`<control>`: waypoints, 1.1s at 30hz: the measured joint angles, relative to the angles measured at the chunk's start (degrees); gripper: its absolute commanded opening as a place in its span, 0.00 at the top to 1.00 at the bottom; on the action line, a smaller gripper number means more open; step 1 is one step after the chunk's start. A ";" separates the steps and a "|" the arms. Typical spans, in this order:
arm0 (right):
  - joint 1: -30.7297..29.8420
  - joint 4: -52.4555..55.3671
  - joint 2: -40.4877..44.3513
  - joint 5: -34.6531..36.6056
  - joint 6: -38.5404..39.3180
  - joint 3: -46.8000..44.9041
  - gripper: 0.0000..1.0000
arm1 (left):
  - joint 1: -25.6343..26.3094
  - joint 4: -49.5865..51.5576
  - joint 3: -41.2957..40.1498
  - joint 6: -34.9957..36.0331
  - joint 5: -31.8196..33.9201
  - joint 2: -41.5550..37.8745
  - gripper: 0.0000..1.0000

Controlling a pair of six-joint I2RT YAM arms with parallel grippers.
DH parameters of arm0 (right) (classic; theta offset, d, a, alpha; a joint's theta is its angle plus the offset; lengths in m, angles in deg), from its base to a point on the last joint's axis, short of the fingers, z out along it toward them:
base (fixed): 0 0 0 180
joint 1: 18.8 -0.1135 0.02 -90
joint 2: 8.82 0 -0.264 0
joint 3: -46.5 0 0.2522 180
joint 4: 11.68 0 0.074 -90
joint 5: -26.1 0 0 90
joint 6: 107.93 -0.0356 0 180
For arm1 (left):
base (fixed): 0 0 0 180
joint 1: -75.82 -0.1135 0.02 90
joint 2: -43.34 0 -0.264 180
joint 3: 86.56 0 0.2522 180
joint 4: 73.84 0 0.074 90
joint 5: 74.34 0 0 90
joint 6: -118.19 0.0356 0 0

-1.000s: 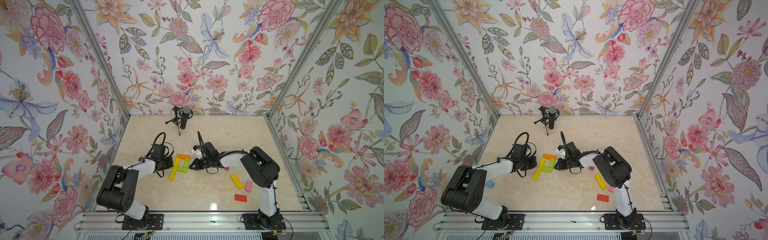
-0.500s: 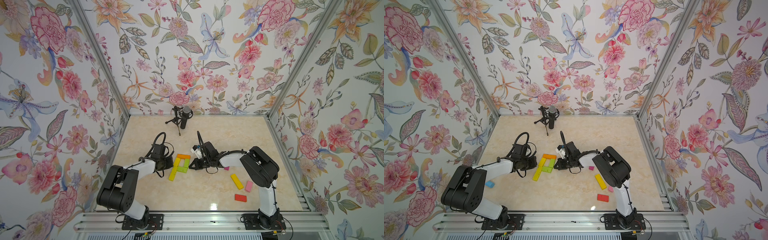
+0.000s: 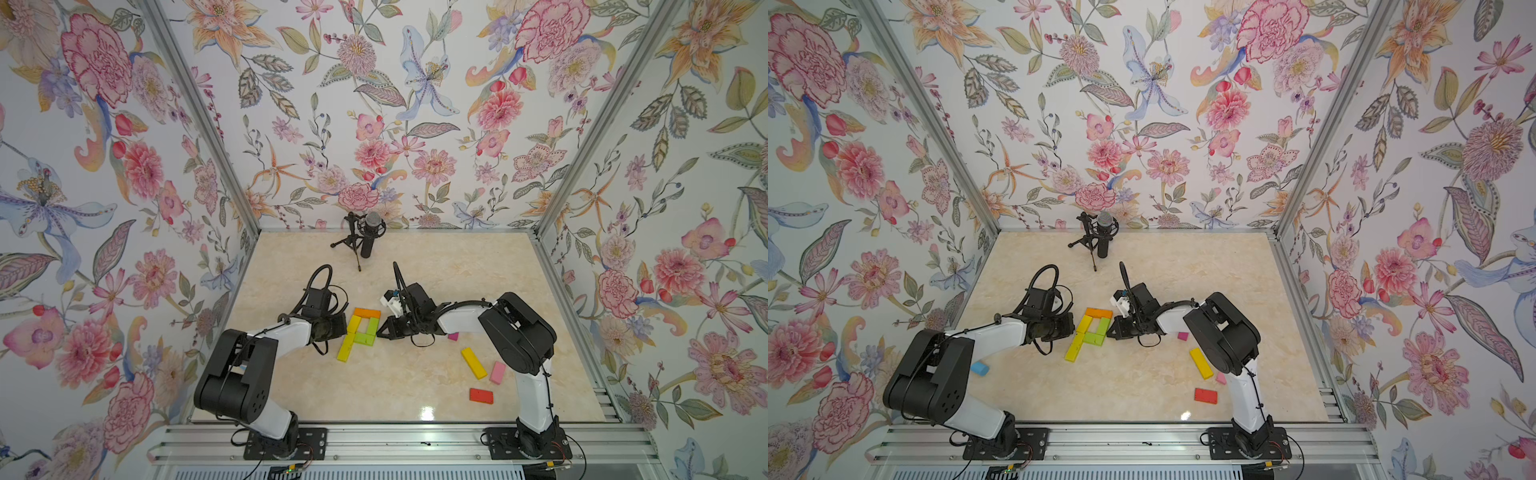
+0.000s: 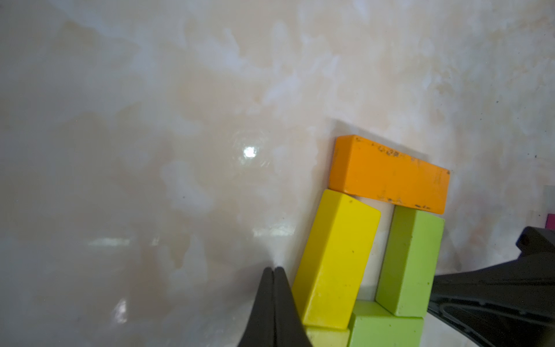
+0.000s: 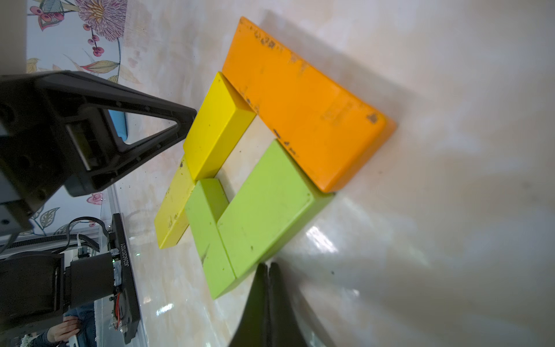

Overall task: Assemble the letter p with building blocks
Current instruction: Adjust the building block at the center of the board.

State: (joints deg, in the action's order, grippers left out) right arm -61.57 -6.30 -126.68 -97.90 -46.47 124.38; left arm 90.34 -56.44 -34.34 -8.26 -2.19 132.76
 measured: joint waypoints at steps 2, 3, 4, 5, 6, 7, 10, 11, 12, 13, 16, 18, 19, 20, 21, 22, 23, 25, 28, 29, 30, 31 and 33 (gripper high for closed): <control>0.00 0.04 -0.02 -0.02 0.00 0.07 1.00 | 0.00 -0.48 0.15 0.07 -0.07 0.33 1.00; 0.00 0.04 -0.02 0.00 0.00 0.07 1.00 | 0.00 -0.50 0.20 0.07 -0.09 0.37 1.00; 0.00 0.04 -0.02 0.00 0.00 0.07 1.00 | 0.00 -0.55 0.20 0.07 -0.13 0.37 1.00; 0.00 0.04 -0.02 -0.02 0.00 0.07 1.00 | 0.00 -0.55 0.20 0.07 -0.13 0.39 1.00; 0.00 0.04 -0.02 0.00 0.00 0.07 1.00 | 0.00 -0.55 0.20 0.07 -0.13 0.39 1.00; 0.00 0.04 -0.02 0.00 0.00 0.07 1.00 | 0.00 -0.55 0.20 0.07 -0.13 0.39 1.00; 0.02 0.04 -0.02 0.00 0.00 0.04 1.00 | 0.00 -0.52 0.20 0.07 -0.02 0.39 1.00; 0.13 0.00 0.00 0.02 0.00 -0.04 1.00 | 0.00 -0.50 0.22 0.07 0.02 0.39 1.00; 0.22 -0.24 0.07 0.02 0.00 -0.22 1.00 | 0.00 -0.39 0.28 0.07 0.11 0.39 1.00; 0.33 -0.42 0.26 0.04 0.00 -0.59 1.00 | -0.02 -0.28 0.37 0.04 0.39 0.39 1.00; 1.09 -0.35 1.40 0.11 0.02 -2.05 1.00 | -0.20 0.63 0.70 0.02 1.81 0.00 1.00; 1.88 0.02 2.21 0.35 0.04 -2.82 1.00 | -0.72 1.29 0.90 -0.02 2.73 -0.76 1.00; 2.34 0.28 2.56 0.57 0.11 -3.10 1.00 | -1.01 1.64 1.16 -0.11 3.37 -1.25 1.00; 2.67 0.63 2.84 0.66 0.20 -3.21 1.00 | -1.25 1.97 1.57 -0.17 3.76 -1.62 1.00; 3.04 1.14 3.08 0.90 0.24 -3.30 1.00 | -1.44 2.32 2.16 -0.26 4.39 -1.99 1.00; 3.30 1.38 3.28 1.05 0.28 -3.34 1.00 | -1.55 2.51 2.80 -0.39 4.79 -2.32 1.00; 3.69 1.81 3.56 1.29 0.44 -3.39 1.00 | -1.66 2.69 3.65 -0.42 4.98 -2.67 1.00; 4.39 2.80 4.28 1.68 0.85 -3.39 1.00 | -1.66 2.62 5.05 -0.55 4.98 -3.28 1.00; 5.81 5.33 7.23 2.49 1.81 -3.41 1.00 | -1.66 2.12 7.10 -0.85 4.55 -4.11 1.00; 6.64 6.69 8.74 3.10 2.40 -3.34 1.00 | -1.66 2.03 8.02 -0.87 4.50 -4.46 1.00; 7.78 8.81 10.64 3.89 3.06 -2.93 0.99 | -1.66 1.81 8.85 -0.87 4.52 -4.98 1.00; 8.76 10.43 12.22 4.74 3.78 -2.40 0.97 | -1.55 1.62 9.55 -0.90 4.52 -5.64 1.00; 11.15 14.56 16.46 6.93 5.16 -0.37 0.73 | -0.94 1.51 11.65 -0.85 4.31 -7.23 1.00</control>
State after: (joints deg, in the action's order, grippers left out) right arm -50.42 8.26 -110.22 -90.97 -41.31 124.01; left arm 89.41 -54.93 -22.69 -9.11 2.12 125.53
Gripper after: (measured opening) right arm 0.092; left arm 0.050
